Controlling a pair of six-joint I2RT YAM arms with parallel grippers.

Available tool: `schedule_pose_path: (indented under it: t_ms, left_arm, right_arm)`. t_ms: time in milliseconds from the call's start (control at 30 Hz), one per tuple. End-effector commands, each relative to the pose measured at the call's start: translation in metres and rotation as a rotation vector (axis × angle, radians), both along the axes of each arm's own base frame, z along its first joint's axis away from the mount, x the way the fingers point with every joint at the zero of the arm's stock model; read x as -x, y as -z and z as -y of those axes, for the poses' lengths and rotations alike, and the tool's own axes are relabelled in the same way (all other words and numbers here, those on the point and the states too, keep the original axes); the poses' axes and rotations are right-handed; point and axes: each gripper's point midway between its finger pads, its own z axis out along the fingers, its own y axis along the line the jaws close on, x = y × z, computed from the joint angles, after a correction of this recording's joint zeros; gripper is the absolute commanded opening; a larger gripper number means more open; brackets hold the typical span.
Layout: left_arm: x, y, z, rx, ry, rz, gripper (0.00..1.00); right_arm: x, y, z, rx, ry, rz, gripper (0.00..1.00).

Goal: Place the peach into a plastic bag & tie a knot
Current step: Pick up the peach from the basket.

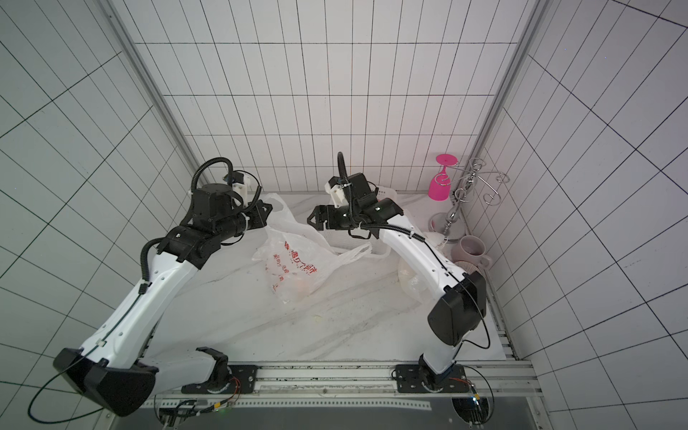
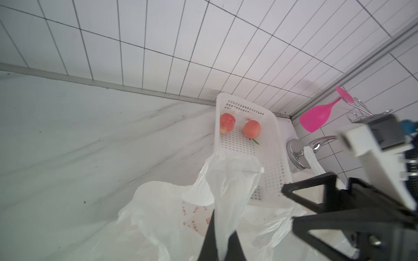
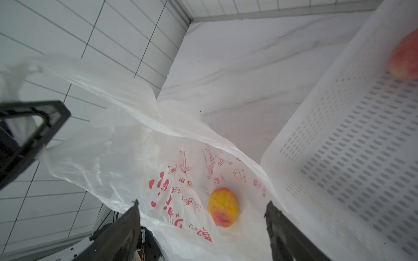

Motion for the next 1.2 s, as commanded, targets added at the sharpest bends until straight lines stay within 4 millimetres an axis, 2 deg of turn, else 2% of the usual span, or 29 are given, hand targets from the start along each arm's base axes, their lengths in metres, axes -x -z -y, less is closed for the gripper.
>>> schedule_pose_path:
  t_ms: [0,133,300,433,500,733,833,933,1033,1167]
  left_arm:
    - [0.000,0.001,-0.014,-0.022,-0.059,-0.003,0.00]
    - [0.004,-0.012,-0.005,0.023,-0.004,0.032,0.00]
    - [0.009,-0.026,0.009,0.067,0.076,0.062,0.00]
    - [0.013,-0.028,0.012,0.059,0.106,0.062,0.00]
    - [0.014,-0.026,0.014,0.059,0.116,0.055,0.00]
    - [0.023,-0.023,0.029,0.053,0.175,0.035,0.00]
    - [0.026,-0.022,0.035,0.040,0.193,0.030,0.00]
    - [0.026,-0.018,0.036,0.033,0.196,0.024,0.00]
    - [0.026,-0.016,0.035,0.028,0.194,0.021,0.00]
    - [0.026,-0.018,0.035,0.017,0.199,0.038,0.00]
  right_arm:
    - [-0.047,0.008,0.042,0.001,0.172,-0.017,0.83]
    - [-0.108,0.060,0.073,0.165,0.327,-0.018,0.83]
    - [-0.172,0.097,0.082,0.283,0.446,0.036,0.86]
    - [-0.208,0.127,0.085,0.359,0.499,0.070,0.86]
    - [-0.223,0.148,0.082,0.384,0.495,0.070,0.87]
    - [-0.267,0.197,0.066,0.324,0.506,0.100,0.84]
    - [-0.283,0.206,0.063,0.297,0.532,0.132,0.80]
    - [-0.293,0.205,0.058,0.267,0.537,0.182,0.73]
    - [-0.293,0.195,0.058,0.269,0.516,0.209,0.58]
    - [-0.266,0.144,0.061,0.214,0.502,0.237,0.41]
